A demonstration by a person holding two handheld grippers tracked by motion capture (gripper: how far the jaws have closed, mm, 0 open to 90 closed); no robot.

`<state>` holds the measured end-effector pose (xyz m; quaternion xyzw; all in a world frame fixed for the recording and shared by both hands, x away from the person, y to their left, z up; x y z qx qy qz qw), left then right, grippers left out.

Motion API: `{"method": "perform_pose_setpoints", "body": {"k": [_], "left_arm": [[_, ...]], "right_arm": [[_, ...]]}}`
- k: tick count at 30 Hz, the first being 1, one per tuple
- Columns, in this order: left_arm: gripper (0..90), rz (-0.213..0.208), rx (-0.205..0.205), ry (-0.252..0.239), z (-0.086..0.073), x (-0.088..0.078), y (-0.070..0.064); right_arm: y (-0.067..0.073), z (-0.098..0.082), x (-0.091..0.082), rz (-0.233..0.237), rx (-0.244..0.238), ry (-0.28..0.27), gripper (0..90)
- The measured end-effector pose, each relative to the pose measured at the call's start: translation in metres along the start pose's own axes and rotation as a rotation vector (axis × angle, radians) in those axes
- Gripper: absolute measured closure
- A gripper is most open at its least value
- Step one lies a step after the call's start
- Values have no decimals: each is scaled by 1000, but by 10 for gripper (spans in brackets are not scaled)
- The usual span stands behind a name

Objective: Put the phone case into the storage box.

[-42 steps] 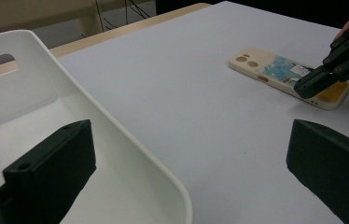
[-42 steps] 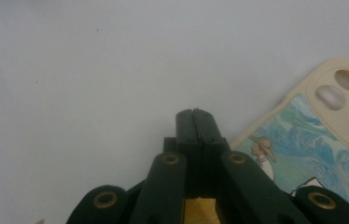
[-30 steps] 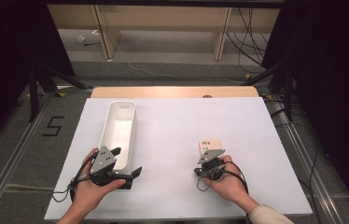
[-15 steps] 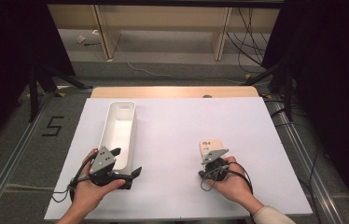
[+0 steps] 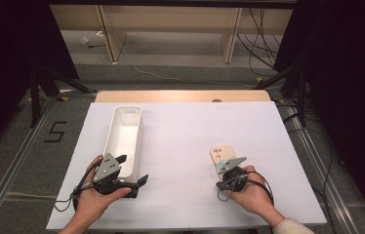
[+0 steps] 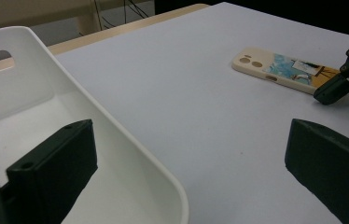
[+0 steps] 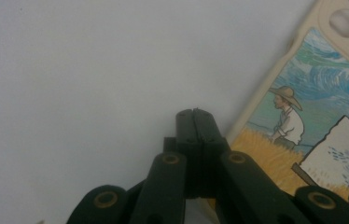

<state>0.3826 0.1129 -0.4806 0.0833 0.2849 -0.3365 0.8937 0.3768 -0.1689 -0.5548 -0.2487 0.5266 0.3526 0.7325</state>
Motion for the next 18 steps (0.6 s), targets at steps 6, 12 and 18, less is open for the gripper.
{"method": "perform_pose_setpoints", "body": {"k": [6,12,18], "left_arm": [[17,1,1,0,0,0,0],[17,-1,-1,-2,0,0,0],[21,-3,3,-2,1,0,0]], "right_arm": [[-6,-9,-4,-7,13,19,900],[-9,-15,-6,-7,33,43,900],[-7,-14,-7,-23,12,45,880]]}}
Point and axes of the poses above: each handheld gripper's, and its own axes: x roughly forward along the jaws, z roughly out of its top, y roughly to its left, the point moved 10 cm from there along x, roughly forward along the jaws, and after that the axes turned 10 degrees about y, right-handed, at the moved point
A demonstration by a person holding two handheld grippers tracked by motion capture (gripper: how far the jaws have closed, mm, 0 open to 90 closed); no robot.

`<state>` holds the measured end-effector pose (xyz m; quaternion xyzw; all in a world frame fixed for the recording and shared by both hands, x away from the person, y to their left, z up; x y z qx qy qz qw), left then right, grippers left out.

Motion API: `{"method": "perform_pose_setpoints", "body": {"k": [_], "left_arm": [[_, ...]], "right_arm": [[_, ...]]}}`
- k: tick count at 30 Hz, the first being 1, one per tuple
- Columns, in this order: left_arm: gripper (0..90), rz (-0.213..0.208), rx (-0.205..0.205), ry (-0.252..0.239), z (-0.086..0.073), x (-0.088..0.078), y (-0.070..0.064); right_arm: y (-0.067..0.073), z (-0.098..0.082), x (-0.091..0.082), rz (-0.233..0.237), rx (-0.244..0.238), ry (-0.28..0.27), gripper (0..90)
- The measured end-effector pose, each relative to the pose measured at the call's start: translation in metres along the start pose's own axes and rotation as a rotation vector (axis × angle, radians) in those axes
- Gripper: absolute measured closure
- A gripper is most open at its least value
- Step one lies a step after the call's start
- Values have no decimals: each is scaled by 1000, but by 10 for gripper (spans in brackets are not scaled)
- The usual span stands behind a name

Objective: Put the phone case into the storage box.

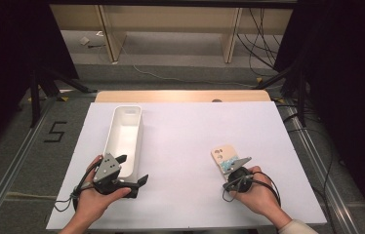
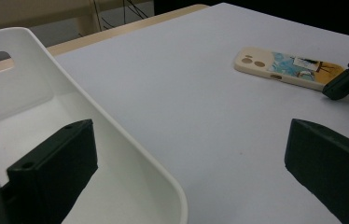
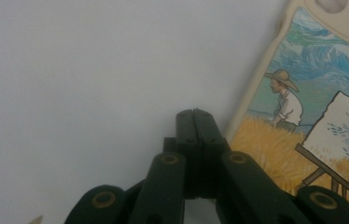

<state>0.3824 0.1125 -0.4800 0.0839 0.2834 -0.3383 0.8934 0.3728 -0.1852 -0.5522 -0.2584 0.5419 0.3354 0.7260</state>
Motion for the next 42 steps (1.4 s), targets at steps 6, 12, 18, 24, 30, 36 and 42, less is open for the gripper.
{"method": "perform_pose_setpoints", "body": {"k": [6,12,18,24,30,36,42], "left_arm": [[24,-2,2,-2,0,0,0],[32,-6,-1,-9,2,-1,-1],[41,-9,-3,-15,3,-1,-2],[41,-10,-1,-12,3,-1,-2],[42,-8,-4,-11,3,0,-2],[42,-3,-5,-15,4,0,-2],[42,-5,-1,-15,4,0,-2]], "right_arm": [[-5,13,-18,-13,14,-75,728],[-30,23,-29,-87,101,-174,474],[-49,24,-33,-132,192,-181,216],[-56,24,-27,-135,212,-152,137],[-61,19,-18,-122,246,-88,52],[-66,18,-11,-108,284,-53,32],[-67,16,-2,-88,308,-1,42]]}}
Point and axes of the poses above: each handheld gripper's, and its own axes: x roughly forward along the jaws, z roughly out of its top, y roughly to its left, the point moved 10 cm from there along x, roughly forward along the jaws, and after that the axes turned 10 degrees about y, right-handed, at the moved point
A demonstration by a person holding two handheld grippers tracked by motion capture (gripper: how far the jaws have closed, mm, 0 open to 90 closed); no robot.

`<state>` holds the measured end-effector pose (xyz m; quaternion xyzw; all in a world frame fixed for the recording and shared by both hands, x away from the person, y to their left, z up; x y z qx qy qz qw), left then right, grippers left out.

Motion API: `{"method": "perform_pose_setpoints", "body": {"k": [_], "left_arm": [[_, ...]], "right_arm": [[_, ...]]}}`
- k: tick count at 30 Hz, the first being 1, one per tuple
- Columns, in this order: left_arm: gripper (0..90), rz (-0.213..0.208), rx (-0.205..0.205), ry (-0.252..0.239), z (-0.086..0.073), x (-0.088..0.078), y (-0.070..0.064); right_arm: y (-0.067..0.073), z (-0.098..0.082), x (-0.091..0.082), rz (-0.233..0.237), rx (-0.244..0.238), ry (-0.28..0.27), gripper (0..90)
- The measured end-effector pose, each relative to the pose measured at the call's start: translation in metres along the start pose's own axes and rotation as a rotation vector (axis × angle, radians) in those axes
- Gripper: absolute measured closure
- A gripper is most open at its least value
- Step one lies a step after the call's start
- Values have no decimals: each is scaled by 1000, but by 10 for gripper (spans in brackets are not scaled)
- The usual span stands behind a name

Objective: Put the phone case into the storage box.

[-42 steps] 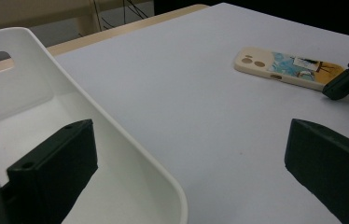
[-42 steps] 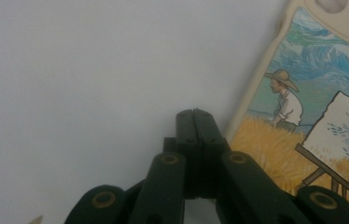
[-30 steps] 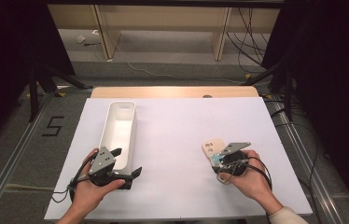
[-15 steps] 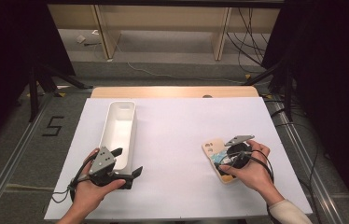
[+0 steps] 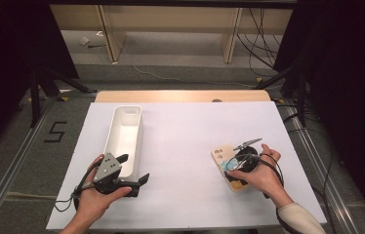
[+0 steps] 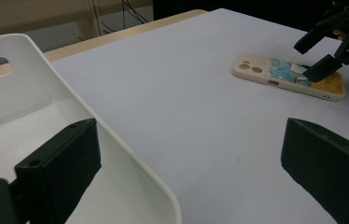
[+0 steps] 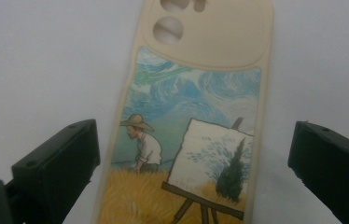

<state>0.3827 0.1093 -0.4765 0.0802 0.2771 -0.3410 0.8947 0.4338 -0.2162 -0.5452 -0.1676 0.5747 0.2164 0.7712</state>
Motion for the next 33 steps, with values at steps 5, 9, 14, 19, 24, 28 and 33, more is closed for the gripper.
{"method": "perform_pose_setpoints", "body": {"k": [5,9,14,19,24,28,33], "left_arm": [[42,-1,-1,-1,0,0,0],[42,-2,-3,-6,1,0,0],[41,-3,0,-4,1,0,-1],[41,-3,3,-1,0,0,-1],[42,-1,3,-5,1,-1,-1],[42,-3,4,-4,1,0,-1],[42,-2,4,-5,1,-1,-1]], "right_arm": [[3,1,7,8,9,52,41],[2,-1,11,3,16,85,37],[2,-1,15,-6,6,111,38],[2,-1,17,-7,22,145,43],[3,-1,19,4,30,180,51],[3,0,20,5,33,195,50],[3,0,20,1,38,214,50]]}}
Point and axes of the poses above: each handheld gripper's, and its own axes: x roughly forward along the jaws, z roughly out of its top, y roughly to its left, the point moved 10 cm from there along x, roughly forward along the jaws, and after that the axes turned 10 degrees about y, right-handed, at the moved point
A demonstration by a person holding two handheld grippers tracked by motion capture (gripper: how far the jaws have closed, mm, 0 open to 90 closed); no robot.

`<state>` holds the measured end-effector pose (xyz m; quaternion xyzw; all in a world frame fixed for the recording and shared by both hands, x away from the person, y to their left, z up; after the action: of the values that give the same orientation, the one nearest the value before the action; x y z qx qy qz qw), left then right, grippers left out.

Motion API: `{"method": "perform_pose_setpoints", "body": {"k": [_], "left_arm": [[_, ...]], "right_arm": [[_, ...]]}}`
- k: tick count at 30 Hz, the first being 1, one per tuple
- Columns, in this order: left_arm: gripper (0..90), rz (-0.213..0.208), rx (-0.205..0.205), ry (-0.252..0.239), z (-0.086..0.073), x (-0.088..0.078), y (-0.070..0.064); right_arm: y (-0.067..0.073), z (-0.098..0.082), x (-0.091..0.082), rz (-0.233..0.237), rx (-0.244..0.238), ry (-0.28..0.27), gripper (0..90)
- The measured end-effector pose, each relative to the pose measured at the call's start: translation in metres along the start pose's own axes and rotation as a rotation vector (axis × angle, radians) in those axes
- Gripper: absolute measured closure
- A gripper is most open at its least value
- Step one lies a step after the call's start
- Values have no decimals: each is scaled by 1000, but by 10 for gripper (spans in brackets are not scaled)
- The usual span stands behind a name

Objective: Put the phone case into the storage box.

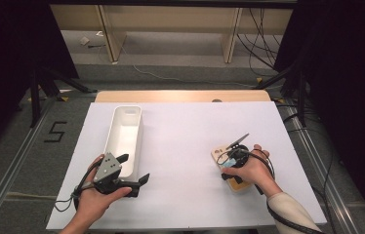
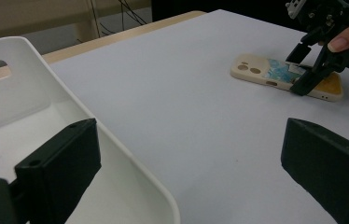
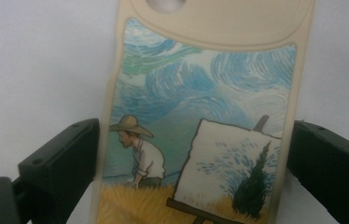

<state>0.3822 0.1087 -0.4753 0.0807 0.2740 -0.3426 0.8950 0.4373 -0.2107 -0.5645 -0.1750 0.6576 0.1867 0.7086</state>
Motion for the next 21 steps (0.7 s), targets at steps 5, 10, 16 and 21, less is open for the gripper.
{"method": "perform_pose_setpoints", "body": {"k": [5,10,16,21], "left_arm": [[42,-1,0,1,0,0,0],[42,0,0,0,0,0,0],[42,0,-2,-1,0,0,0],[42,2,0,-1,0,0,1]], "right_arm": [[-1,1,0,-11,-1,12,56],[0,1,0,-18,7,26,63],[0,0,-1,-16,19,38,67],[0,1,-1,-16,26,37,69]]}}
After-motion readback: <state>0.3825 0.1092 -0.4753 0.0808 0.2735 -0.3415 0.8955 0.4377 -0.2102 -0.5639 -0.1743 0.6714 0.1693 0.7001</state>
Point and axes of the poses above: each handheld gripper's, and its own axes: x roughly forward along the jaws, z roughly out of its top, y roughly to its left, the point moved 10 cm from there along x, roughly forward along the jaws, and after that the axes turned 10 degrees about y, right-handed, at the moved point
